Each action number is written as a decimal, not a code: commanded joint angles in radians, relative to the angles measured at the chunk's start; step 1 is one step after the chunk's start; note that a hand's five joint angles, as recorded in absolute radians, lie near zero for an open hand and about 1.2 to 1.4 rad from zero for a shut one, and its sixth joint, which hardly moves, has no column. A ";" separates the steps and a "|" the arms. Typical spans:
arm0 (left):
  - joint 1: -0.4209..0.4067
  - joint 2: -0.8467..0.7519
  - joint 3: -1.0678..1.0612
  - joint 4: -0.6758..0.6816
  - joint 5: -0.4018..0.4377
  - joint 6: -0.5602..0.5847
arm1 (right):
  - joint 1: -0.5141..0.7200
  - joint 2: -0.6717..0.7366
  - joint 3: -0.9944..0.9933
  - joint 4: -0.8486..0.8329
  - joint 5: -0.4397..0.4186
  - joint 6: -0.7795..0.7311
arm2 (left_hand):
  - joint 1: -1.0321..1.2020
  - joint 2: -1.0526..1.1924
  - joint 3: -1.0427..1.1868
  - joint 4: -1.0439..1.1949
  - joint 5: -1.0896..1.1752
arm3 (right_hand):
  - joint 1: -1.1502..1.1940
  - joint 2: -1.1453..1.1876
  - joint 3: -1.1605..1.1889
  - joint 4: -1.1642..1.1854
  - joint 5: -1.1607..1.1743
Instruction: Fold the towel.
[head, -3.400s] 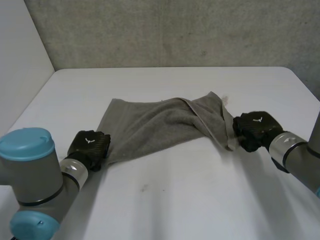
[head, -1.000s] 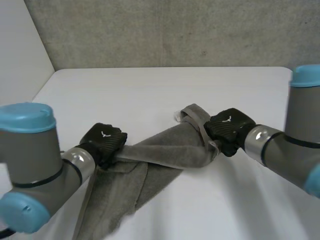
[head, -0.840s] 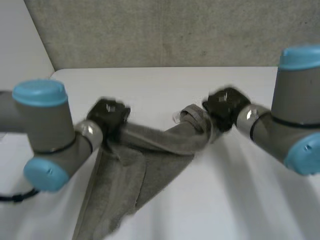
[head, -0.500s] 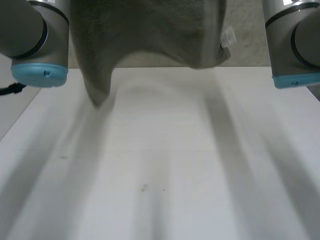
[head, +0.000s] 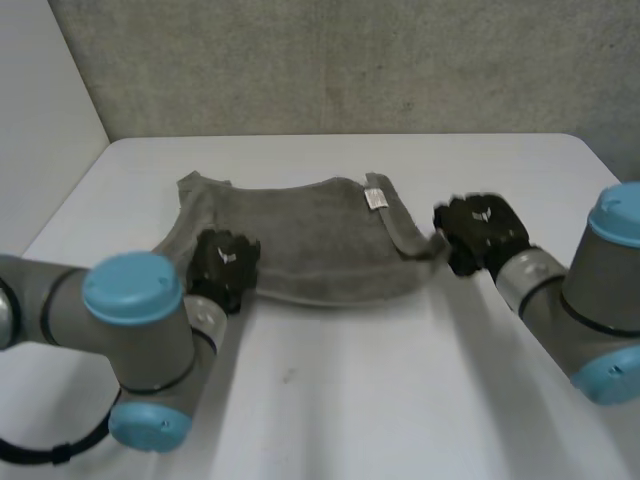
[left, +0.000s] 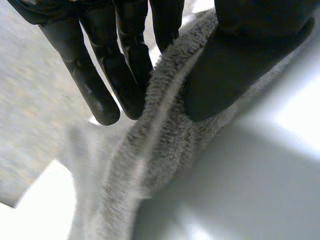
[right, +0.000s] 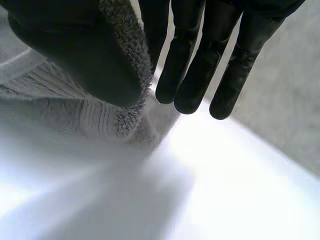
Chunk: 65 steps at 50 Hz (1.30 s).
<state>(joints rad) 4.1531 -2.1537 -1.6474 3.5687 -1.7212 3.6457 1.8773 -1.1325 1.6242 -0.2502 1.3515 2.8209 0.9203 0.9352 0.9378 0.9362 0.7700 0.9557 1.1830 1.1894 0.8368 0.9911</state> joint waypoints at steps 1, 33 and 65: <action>-0.004 0.029 -0.049 -0.022 0.006 0.001 | -0.063 -0.056 0.086 0.017 0.003 -0.061 | -0.319 -0.334 -0.337 -0.335 -0.344 | 0.441 0.213 0.207 0.559 0.231; 0.286 0.189 -0.138 -0.114 0.296 -0.027 | -0.293 -0.142 0.169 0.005 -0.094 -0.049 | -0.396 -0.410 -0.413 -0.411 -0.420 | 0.441 0.213 0.207 0.559 0.231; 0.314 0.028 -0.046 -0.116 0.410 -0.150 | -0.288 -0.130 0.183 0.005 -0.094 -0.058 | -0.307 -0.322 -0.325 -0.323 -0.332 | 0.441 0.213 0.207 0.559 0.231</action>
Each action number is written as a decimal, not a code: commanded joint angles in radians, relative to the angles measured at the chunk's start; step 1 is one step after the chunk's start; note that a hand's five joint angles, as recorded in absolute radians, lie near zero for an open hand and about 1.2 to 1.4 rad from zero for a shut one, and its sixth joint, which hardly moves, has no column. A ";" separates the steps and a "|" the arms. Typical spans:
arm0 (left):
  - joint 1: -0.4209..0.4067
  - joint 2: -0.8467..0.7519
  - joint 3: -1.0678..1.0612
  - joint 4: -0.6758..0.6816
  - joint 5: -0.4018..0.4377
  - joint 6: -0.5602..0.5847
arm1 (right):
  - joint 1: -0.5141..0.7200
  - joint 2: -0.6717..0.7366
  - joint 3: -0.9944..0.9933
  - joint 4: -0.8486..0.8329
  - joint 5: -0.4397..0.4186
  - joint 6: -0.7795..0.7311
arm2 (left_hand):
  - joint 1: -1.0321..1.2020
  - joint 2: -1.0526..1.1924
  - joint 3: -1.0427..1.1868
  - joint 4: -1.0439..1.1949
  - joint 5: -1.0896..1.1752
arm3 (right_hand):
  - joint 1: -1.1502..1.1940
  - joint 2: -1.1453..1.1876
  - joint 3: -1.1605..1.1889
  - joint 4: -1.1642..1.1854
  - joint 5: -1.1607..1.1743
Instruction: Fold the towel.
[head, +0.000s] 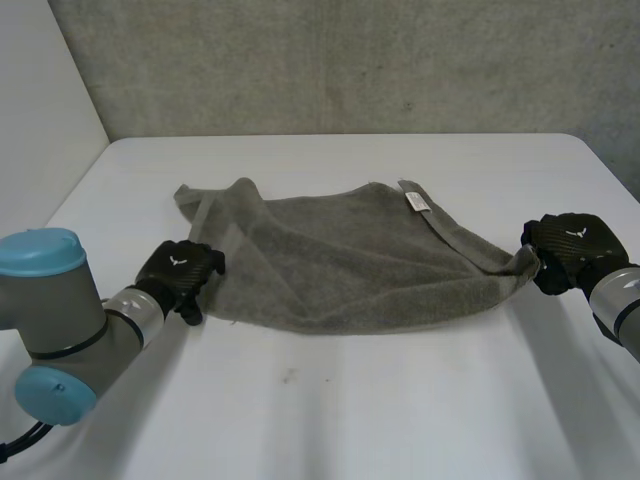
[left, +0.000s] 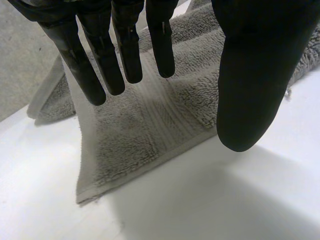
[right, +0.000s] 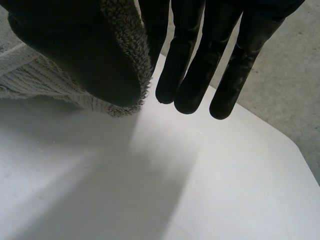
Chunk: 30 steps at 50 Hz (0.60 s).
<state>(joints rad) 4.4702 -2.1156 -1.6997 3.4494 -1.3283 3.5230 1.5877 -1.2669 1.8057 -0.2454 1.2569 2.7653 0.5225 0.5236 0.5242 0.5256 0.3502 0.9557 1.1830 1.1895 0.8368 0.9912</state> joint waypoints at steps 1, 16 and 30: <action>-0.005 -0.014 0.008 0.007 0.027 -0.029 | 0.002 0.004 0.001 0.000 0.001 -0.003 | 0.114 0.112 0.112 0.110 0.111 | 0.441 0.213 0.207 0.559 0.231; -0.032 -0.064 0.054 0.011 0.047 -0.032 | 0.003 0.009 0.006 0.000 0.001 -0.003 | 0.184 0.183 0.182 0.181 0.182 | 0.441 0.213 0.207 0.559 0.231; -0.040 -0.095 0.084 0.013 0.047 -0.033 | 0.003 0.012 0.007 0.000 0.001 -0.003 | 0.457 0.456 0.456 0.454 0.455 | 0.441 0.213 0.207 0.559 0.231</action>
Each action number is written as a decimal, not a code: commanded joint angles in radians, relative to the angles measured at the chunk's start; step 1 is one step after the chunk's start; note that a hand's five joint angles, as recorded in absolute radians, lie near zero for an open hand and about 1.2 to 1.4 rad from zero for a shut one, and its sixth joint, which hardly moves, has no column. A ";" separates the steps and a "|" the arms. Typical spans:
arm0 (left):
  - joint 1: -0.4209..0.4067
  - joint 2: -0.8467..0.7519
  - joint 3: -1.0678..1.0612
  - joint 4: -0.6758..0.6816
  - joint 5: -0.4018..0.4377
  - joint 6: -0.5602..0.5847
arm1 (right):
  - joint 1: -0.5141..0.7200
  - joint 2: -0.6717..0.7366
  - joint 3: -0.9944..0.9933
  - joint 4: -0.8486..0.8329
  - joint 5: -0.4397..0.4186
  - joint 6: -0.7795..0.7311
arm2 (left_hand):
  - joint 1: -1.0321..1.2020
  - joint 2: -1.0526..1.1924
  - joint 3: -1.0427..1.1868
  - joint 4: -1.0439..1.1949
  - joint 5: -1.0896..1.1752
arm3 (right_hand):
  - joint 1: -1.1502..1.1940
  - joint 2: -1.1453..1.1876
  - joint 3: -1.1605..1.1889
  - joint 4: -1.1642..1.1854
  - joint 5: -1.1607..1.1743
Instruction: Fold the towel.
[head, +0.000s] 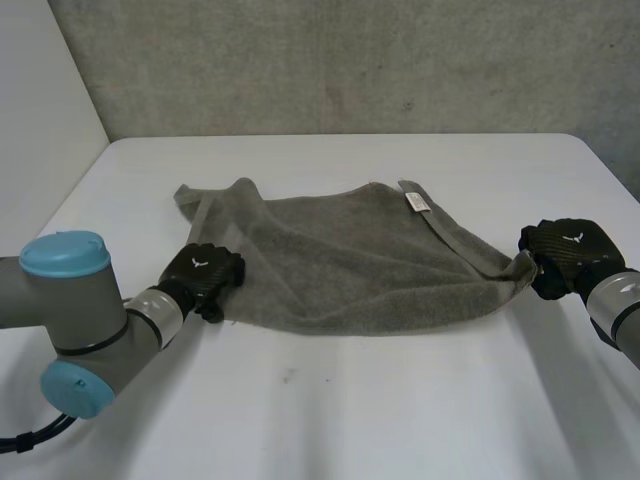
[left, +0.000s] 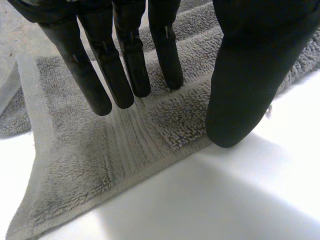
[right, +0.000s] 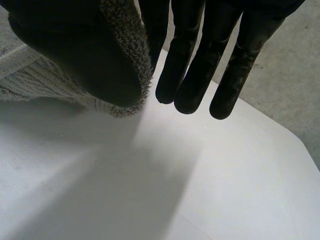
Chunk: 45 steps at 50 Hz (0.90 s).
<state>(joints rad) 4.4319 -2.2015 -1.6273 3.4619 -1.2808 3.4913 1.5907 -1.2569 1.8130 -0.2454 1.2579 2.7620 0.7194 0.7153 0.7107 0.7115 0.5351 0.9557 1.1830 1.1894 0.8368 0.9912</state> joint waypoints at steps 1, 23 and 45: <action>-0.002 -0.009 0.015 0.002 0.000 -0.002 | 0.000 0.002 0.000 0.000 0.000 0.001 | 0.310 0.314 0.318 0.318 0.320 | 0.441 0.213 0.207 0.559 0.231; -0.014 0.191 -0.040 -0.013 -0.103 0.011 | 0.005 -0.016 -0.014 0.017 0.000 -0.005 | 0.677 0.681 0.686 0.685 0.687 | 0.441 0.213 0.207 0.559 0.231; -0.045 0.868 -0.028 -0.488 -0.213 0.173 | 0.009 -0.467 -0.323 0.650 0.011 -0.235 | 0.677 0.681 0.686 0.685 0.687 | 0.441 0.213 0.207 0.559 0.231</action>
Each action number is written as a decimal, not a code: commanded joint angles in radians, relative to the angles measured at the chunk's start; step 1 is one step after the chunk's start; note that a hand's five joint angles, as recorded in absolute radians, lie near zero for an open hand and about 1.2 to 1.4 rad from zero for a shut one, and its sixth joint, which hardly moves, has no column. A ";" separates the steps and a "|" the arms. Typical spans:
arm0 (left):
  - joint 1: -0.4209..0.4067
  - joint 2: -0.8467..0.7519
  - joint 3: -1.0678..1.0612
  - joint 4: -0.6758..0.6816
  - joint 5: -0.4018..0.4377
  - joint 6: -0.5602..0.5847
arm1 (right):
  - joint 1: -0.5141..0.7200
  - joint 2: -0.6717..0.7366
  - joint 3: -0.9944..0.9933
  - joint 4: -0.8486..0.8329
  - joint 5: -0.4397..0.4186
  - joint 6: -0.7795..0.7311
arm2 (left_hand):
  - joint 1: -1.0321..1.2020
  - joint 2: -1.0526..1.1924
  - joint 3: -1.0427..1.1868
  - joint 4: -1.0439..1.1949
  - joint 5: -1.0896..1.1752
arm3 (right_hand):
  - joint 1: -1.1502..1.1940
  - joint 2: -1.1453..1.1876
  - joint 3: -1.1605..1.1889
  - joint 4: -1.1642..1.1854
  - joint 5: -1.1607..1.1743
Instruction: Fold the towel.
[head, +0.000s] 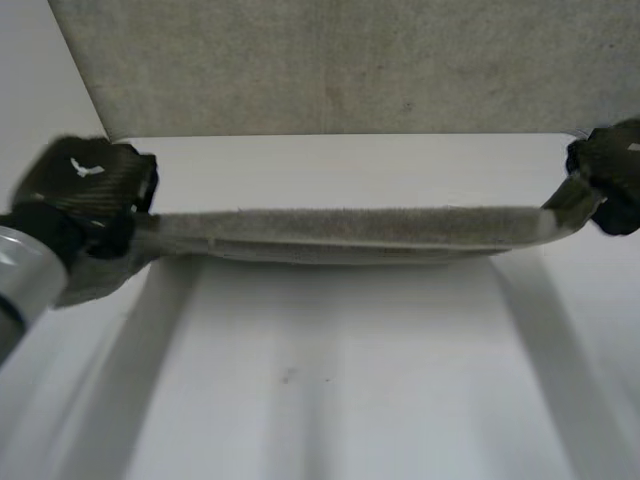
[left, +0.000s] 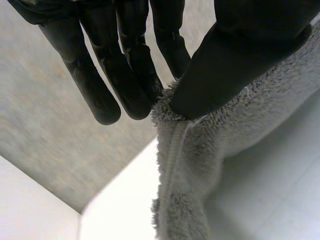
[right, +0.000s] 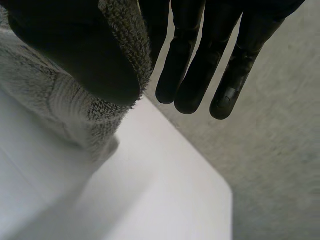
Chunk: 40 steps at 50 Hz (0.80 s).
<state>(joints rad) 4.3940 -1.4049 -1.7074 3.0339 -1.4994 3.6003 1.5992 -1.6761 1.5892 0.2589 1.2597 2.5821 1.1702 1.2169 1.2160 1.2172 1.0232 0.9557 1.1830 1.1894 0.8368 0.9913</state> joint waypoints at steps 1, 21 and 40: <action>-0.007 0.072 0.052 -0.059 0.005 0.064 | 0.001 -0.039 -0.106 0.163 0.010 -0.068 | 0.226 0.179 0.180 0.179 0.198 | 0.441 0.213 0.207 0.559 0.230; -0.045 -0.692 0.420 -0.052 -0.008 0.086 | 0.241 0.571 -0.392 0.097 0.213 -0.112 | 0.226 0.179 0.180 0.179 0.198 | 0.441 0.213 0.207 0.559 0.230; -0.047 -0.501 0.780 0.330 -0.179 0.071 | 0.260 0.360 -0.439 -0.771 0.294 0.196 | 0.226 0.179 0.180 0.179 0.198 | 0.441 0.213 0.207 0.559 0.230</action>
<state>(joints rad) 4.3459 -2.0422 -0.7703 3.2373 -1.6510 3.6778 1.8634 -1.2046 0.9990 -0.3478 1.5805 2.6588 1.1709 1.2169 1.2160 1.2176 1.0276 0.9557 1.1830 1.1894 0.8368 0.9916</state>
